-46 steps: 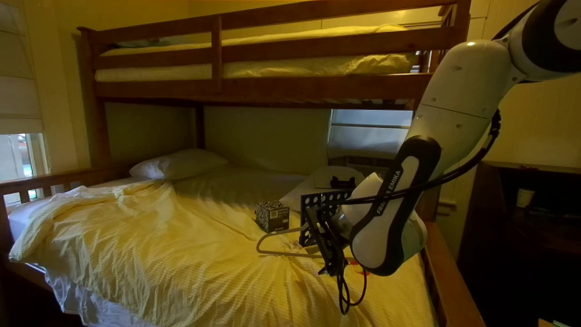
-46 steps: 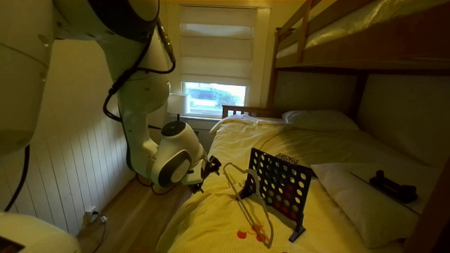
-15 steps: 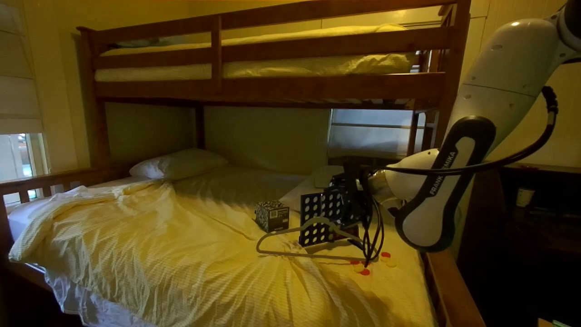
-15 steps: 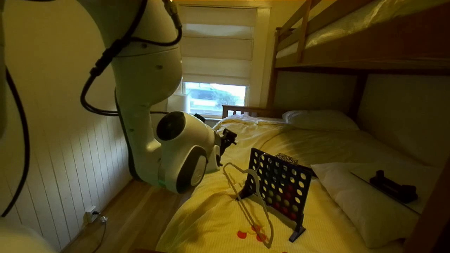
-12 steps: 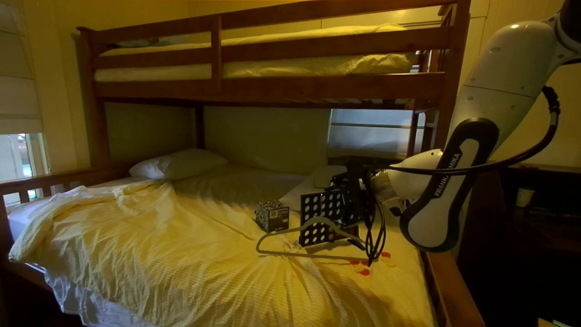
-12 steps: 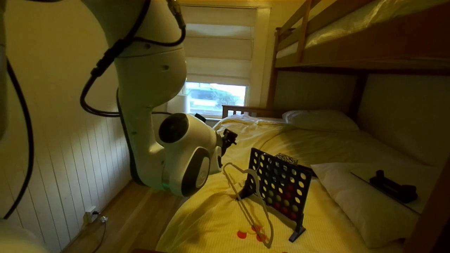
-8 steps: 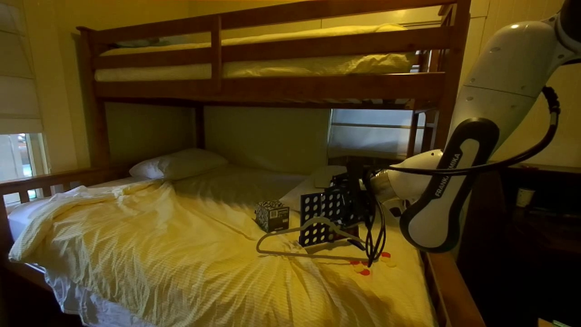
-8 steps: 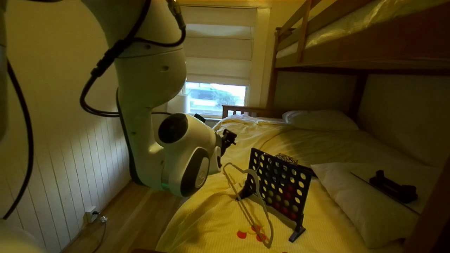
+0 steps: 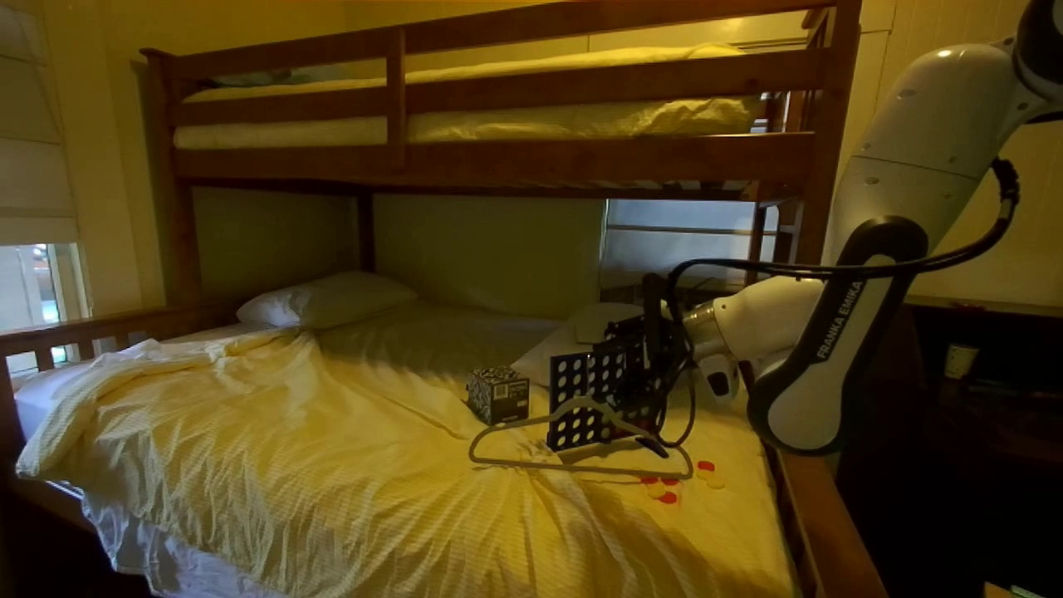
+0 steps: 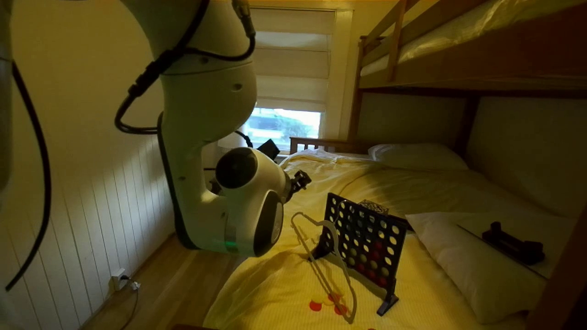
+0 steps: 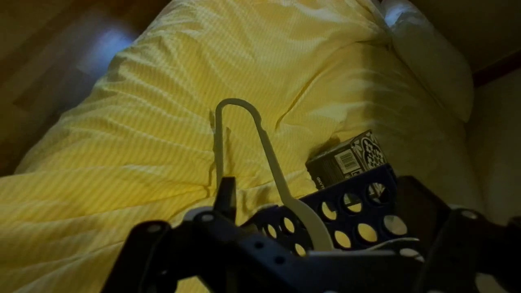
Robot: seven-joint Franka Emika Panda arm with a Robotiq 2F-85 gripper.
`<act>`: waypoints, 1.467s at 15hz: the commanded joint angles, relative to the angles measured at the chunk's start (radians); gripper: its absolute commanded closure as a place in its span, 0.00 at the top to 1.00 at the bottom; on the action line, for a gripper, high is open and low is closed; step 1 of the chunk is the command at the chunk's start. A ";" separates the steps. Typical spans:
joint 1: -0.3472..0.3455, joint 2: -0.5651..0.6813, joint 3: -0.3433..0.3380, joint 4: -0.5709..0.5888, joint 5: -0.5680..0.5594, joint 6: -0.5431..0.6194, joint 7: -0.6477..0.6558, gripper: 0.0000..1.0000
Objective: Pick up the hang wire and put it on the black object
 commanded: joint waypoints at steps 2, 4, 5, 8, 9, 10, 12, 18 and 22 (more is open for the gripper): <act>-0.115 -0.012 0.000 -0.010 -0.219 0.034 0.341 1.00; -0.269 0.049 0.197 -0.082 -0.099 0.151 0.290 1.00; -0.316 0.057 0.235 -0.090 -0.090 0.173 0.286 1.00; -0.559 0.141 0.462 -0.069 -0.071 0.166 0.306 1.00; -0.637 0.186 0.557 -0.069 -0.019 0.165 0.270 1.00; -0.717 0.187 0.611 -0.068 -0.031 0.141 0.295 1.00; -0.880 0.231 0.763 -0.068 0.024 0.115 0.279 1.00; -1.258 0.254 1.112 -0.066 0.165 0.006 0.293 1.00; -1.406 0.250 1.266 -0.064 0.219 -0.057 0.292 1.00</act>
